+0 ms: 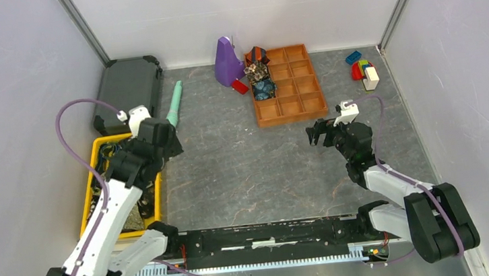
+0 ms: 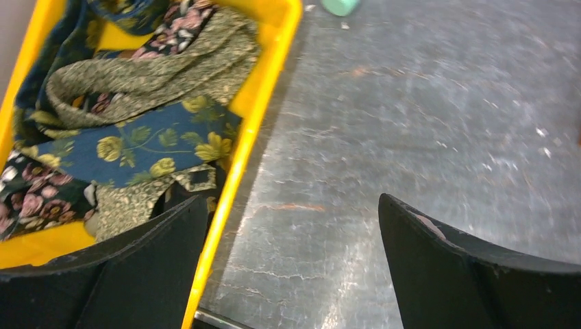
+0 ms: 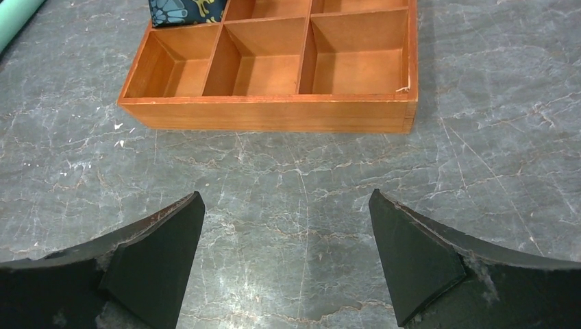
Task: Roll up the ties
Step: Pick up the tie from the bin.
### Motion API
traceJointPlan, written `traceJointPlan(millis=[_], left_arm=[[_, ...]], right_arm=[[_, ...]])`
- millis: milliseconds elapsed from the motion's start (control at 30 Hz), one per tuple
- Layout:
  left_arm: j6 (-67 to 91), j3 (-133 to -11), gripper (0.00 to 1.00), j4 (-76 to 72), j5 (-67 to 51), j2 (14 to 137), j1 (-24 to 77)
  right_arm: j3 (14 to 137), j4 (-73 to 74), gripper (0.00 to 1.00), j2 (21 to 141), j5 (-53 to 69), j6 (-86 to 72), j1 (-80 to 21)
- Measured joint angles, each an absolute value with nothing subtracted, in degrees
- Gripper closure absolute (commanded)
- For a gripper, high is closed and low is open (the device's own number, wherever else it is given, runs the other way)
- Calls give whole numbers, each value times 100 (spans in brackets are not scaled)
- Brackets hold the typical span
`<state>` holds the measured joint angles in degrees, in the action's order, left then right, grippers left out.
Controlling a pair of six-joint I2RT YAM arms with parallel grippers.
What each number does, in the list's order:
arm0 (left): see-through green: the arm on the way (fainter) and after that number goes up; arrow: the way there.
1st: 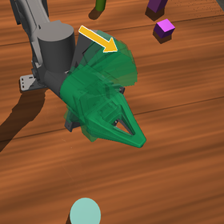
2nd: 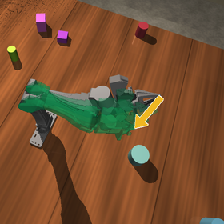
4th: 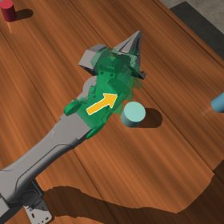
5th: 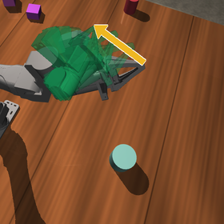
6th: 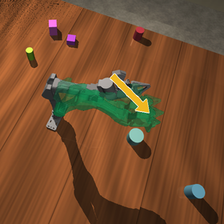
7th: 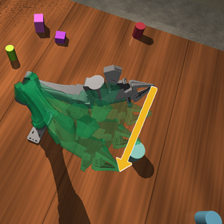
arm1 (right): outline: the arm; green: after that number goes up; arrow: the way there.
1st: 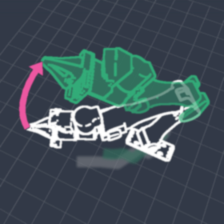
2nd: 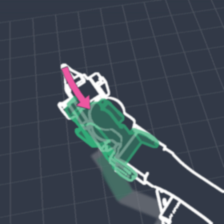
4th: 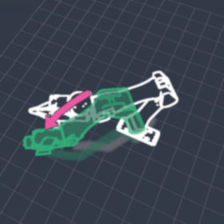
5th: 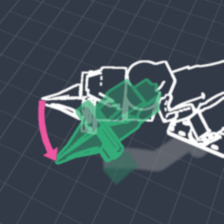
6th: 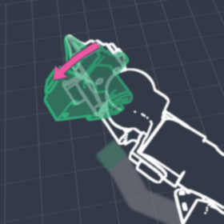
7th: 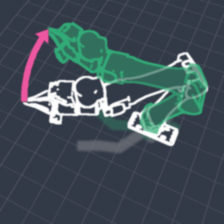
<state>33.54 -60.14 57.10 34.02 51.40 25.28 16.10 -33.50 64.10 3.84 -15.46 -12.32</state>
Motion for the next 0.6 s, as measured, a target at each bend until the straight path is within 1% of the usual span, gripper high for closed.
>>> traceJointPlan(millis=[167,300,400,600], left_arm=[[3474,-6235,0,5717,3041,5804,1149],[3789,-6340,0,5627,2755,6316,351],[4217,-6337,0,5483,2679,6547,113],[5459,-6097,0,4901,2681,6571,-220]], right_arm=[[1728,-3186,2,6565,381,-1573,-1225],[1837,-3116,2,6718,454,-1579,-1184],[1865,-3116,2,6788,572,-1581,-1122],[1872,-3116,3,6899,838,-1581,-1052]])
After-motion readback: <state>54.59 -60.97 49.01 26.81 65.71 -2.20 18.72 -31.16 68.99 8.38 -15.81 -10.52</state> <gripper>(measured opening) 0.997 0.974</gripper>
